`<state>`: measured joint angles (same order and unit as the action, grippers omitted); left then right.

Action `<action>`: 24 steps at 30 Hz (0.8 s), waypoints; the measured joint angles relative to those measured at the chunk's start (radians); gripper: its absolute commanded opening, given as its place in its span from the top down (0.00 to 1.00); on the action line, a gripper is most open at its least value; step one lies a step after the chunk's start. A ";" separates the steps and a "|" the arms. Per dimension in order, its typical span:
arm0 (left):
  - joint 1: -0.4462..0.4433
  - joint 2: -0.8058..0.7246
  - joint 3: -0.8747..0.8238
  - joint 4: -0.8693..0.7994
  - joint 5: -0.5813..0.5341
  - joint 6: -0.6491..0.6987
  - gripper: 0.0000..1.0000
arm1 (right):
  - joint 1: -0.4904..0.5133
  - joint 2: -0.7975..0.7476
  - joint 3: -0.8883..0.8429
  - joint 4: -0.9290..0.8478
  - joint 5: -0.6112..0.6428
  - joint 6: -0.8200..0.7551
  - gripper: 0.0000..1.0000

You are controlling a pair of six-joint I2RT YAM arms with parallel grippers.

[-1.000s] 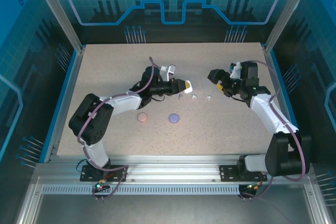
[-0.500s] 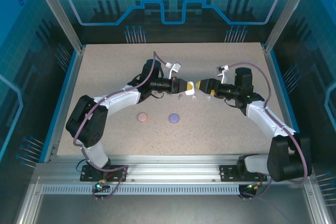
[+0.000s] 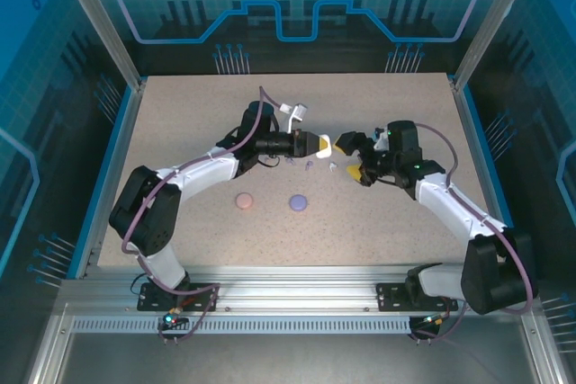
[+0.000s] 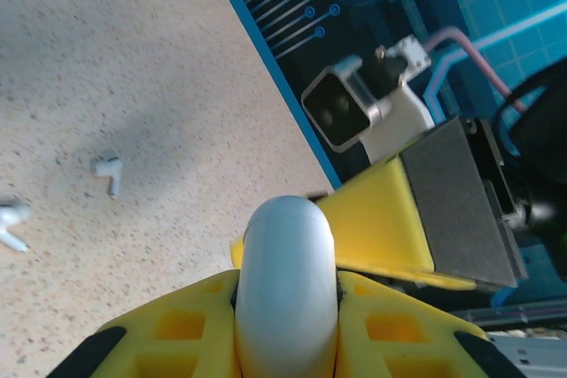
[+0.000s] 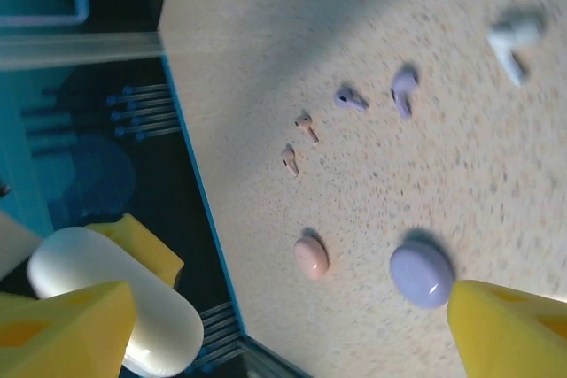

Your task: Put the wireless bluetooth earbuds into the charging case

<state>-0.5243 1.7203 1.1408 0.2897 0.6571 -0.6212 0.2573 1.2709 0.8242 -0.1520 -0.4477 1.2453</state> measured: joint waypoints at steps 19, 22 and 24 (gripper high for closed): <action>-0.072 -0.012 -0.033 0.000 -0.175 0.105 1.00 | 0.147 0.032 0.166 -0.135 0.291 0.327 0.10; -0.079 -0.012 -0.033 0.002 -0.175 0.105 1.00 | 0.160 0.053 0.172 -0.124 0.293 0.341 0.12; -0.082 -0.012 -0.033 0.004 -0.175 0.105 1.00 | 0.167 0.064 0.175 -0.116 0.294 0.352 0.14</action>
<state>-0.6067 1.7081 1.1076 0.2939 0.4820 -0.5163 0.4244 1.3346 0.9993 -0.2680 -0.1532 1.5974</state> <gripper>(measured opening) 0.238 0.875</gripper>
